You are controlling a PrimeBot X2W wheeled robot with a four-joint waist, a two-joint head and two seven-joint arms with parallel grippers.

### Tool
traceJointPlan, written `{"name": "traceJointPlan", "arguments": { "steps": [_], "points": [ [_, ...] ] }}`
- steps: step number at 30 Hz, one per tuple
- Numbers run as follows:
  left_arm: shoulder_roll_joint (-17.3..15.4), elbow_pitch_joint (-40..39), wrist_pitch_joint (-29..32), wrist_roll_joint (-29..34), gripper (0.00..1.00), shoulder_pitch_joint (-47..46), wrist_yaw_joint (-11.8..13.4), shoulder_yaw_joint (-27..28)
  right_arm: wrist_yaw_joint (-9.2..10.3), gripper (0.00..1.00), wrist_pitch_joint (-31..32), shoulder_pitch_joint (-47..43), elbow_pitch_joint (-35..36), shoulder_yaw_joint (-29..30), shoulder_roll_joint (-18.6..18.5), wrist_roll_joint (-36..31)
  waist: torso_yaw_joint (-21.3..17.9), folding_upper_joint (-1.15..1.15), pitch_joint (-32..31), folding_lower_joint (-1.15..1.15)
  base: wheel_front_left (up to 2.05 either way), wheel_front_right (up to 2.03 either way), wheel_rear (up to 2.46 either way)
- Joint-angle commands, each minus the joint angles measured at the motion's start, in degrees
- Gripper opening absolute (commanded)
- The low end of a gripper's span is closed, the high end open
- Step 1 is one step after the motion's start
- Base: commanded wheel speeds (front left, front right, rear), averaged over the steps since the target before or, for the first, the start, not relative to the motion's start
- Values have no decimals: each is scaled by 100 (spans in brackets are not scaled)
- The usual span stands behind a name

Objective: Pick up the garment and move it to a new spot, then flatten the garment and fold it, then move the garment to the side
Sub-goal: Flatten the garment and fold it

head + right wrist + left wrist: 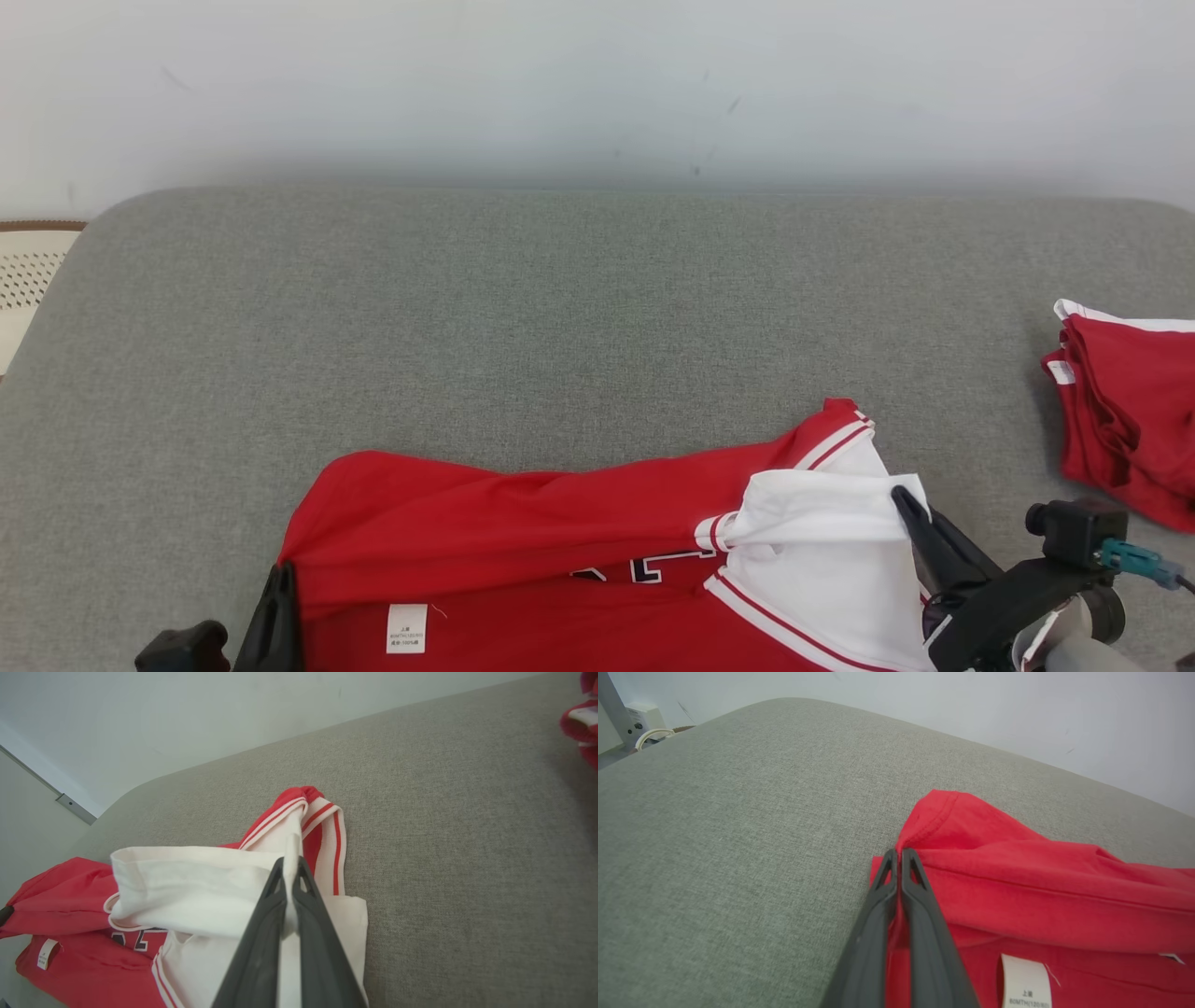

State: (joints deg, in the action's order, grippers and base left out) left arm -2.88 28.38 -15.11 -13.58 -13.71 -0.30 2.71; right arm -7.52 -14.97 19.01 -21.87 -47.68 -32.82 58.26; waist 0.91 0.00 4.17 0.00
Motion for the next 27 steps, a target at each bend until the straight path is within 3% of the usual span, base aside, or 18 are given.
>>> {"name": "traceJointPlan", "arguments": {
  "steps": [1, 7, 11, 12, 13, 14, 15, 23, 27],
  "points": [
    [-6, -14, -4, 2, 0, 147, 32, -2, 7, 0, -26, -70, 37, 48, -33, -57, -7, 0, -8, 0, 0, 0, 0],
    [-7, -136, -4, -11, 0, 272, 76, 39, 7, 0, -26, -473, 364, 455, 20, -210, -26, 0, -57, 0, 0, 0, 0],
    [-6, -46, -4, 0, 0, 299, 47, -4, 7, 0, -26, -622, 330, 392, 77, -294, -64, 0, -43, 0, 0, 0, 0],
    [-7, 1, -4, 2, 0, 301, 45, -11, 7, 13, -26, -632, 259, 350, 89, -295, -73, 0, -39, 0, 0, 0, 0],
    [-6, 33, -4, -8, 43, 297, 58, -13, 7, 100, -26, -603, 204, 300, 98, -347, -79, 0, -35, 0, 0, 0, 0],
    [-6, 34, -4, -15, 75, 287, 74, -12, 7, 100, -26, -553, 182, 321, 132, -359, -83, 0, -31, 0, 0, 0, 0],
    [-7, 31, -4, 19, 100, 282, 93, -16, 7, 100, -26, -526, 162, 388, 168, -338, -85, 0, -26, 0, 0, 0, 0],
    [-4, -327, -4, 147, 100, 448, 288, 98, 8, 100, -26, -663, 255, 1126, 328, -825, -38, 0, -55, 0, 0, 0, 0],
    [-5, -427, -4, 139, 100, 578, 346, 96, 8, 100, -25, -683, 352, 1082, 478, -1095, 20, 0, -147, 0, 0, 0, 0]
  ]
}}
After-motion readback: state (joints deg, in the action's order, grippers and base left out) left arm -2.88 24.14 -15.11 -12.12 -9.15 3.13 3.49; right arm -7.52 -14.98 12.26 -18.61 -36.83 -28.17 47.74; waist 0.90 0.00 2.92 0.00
